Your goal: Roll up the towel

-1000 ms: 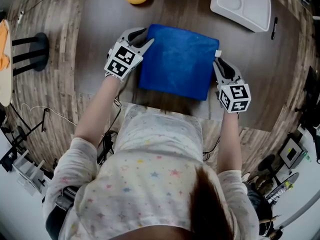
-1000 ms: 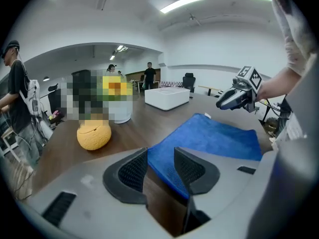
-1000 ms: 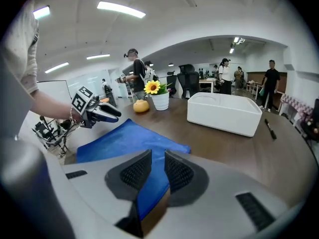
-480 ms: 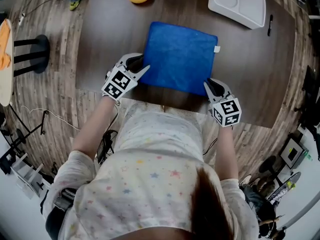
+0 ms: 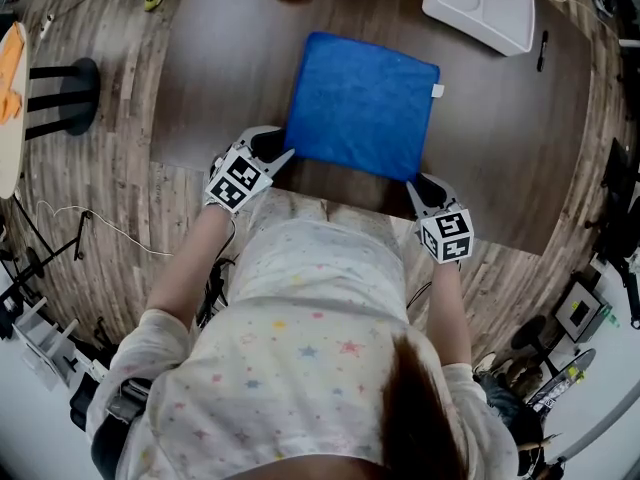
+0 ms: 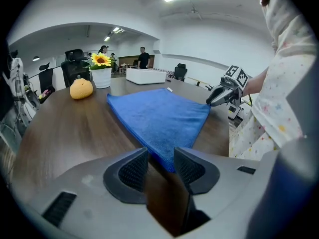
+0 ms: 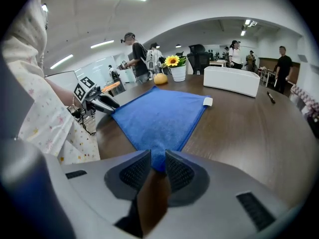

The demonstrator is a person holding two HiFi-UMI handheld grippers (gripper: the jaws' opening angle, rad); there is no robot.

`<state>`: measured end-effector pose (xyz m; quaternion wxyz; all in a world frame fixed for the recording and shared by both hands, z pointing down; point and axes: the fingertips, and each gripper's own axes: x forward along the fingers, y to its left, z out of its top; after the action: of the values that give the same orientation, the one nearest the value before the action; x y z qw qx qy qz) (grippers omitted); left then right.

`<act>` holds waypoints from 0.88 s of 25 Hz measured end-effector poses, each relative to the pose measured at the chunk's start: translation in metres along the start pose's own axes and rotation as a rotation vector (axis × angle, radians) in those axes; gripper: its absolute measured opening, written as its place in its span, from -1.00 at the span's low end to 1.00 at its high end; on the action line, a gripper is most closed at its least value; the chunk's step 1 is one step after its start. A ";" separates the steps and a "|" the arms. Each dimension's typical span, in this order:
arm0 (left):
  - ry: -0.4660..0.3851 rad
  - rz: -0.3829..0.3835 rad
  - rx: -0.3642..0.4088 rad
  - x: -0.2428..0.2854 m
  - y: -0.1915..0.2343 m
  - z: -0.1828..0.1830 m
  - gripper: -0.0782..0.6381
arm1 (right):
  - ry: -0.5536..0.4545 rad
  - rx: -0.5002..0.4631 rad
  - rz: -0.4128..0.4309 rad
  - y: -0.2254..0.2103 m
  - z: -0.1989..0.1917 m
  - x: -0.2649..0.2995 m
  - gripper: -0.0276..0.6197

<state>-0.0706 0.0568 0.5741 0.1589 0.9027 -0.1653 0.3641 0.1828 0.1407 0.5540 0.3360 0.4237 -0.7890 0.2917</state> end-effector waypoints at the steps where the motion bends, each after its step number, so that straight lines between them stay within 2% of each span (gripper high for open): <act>1: 0.005 0.007 -0.004 0.000 0.000 -0.003 -0.38 | 0.011 -0.006 -0.006 0.001 -0.004 0.000 -0.64; 6: 0.012 0.033 -0.024 0.001 0.000 -0.009 -0.38 | 0.038 -0.014 -0.026 0.001 -0.014 0.002 -0.66; 12: 0.008 0.032 -0.019 0.001 0.000 -0.010 -0.38 | 0.054 0.008 -0.025 0.003 -0.023 0.002 -0.84; 22: -0.025 0.018 -0.003 -0.006 0.001 0.003 -0.38 | 0.030 0.004 -0.012 0.004 0.008 -0.019 -0.85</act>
<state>-0.0733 0.0556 0.5680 0.1550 0.9055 -0.1758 0.3538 0.1845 0.1458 0.5336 0.3486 0.4246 -0.7807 0.2977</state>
